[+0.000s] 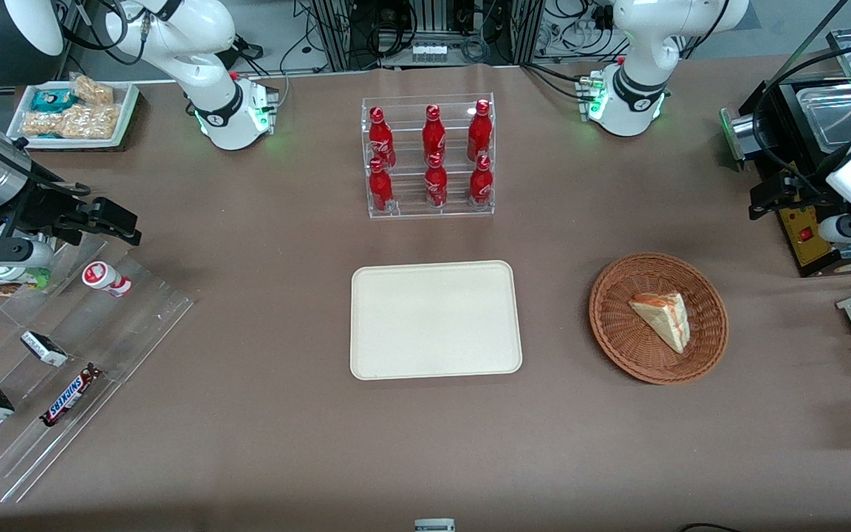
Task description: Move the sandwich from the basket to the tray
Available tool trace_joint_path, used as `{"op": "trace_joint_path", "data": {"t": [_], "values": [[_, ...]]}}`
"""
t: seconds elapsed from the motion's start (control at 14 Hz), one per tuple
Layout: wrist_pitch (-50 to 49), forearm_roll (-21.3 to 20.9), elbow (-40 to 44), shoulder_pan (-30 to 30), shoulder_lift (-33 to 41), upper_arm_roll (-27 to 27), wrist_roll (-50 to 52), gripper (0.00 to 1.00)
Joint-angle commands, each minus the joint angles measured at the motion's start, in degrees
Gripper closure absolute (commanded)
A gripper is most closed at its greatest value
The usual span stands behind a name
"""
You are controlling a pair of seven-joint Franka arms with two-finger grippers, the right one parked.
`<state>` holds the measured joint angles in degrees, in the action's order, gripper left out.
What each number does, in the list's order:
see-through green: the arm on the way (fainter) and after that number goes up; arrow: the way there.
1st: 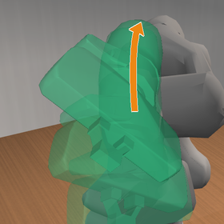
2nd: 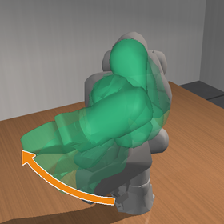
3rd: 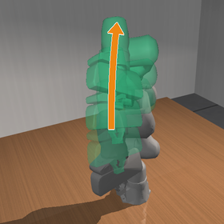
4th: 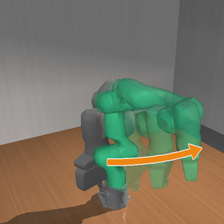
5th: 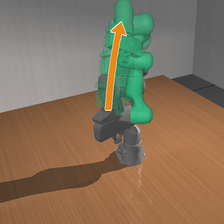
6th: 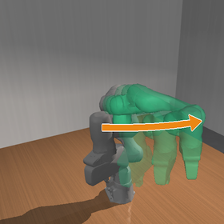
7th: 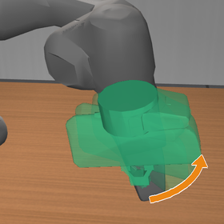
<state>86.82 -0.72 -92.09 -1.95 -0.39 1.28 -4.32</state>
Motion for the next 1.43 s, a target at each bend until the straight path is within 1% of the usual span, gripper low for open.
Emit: {"op": "trace_joint_path", "data": {"t": [0.0,0.57,0.79,0.93,1.36], "values": [[-1.04,-1.04,0.06,-0.34,0.57,-0.14,0.89,0.00],[-1.04,-1.39,-0.11,-0.25,-0.04,-0.05,0.89,0.00],[1.58,-1.30,-1.34,-0.16,-3.54,0.04,1.07,0.00],[6.32,-1.39,-4.14,-0.25,-5.75,0.04,1.76,0.00],[31.53,-1.57,-23.37,-0.34,-6.02,0.04,7.30,0.00]]}}
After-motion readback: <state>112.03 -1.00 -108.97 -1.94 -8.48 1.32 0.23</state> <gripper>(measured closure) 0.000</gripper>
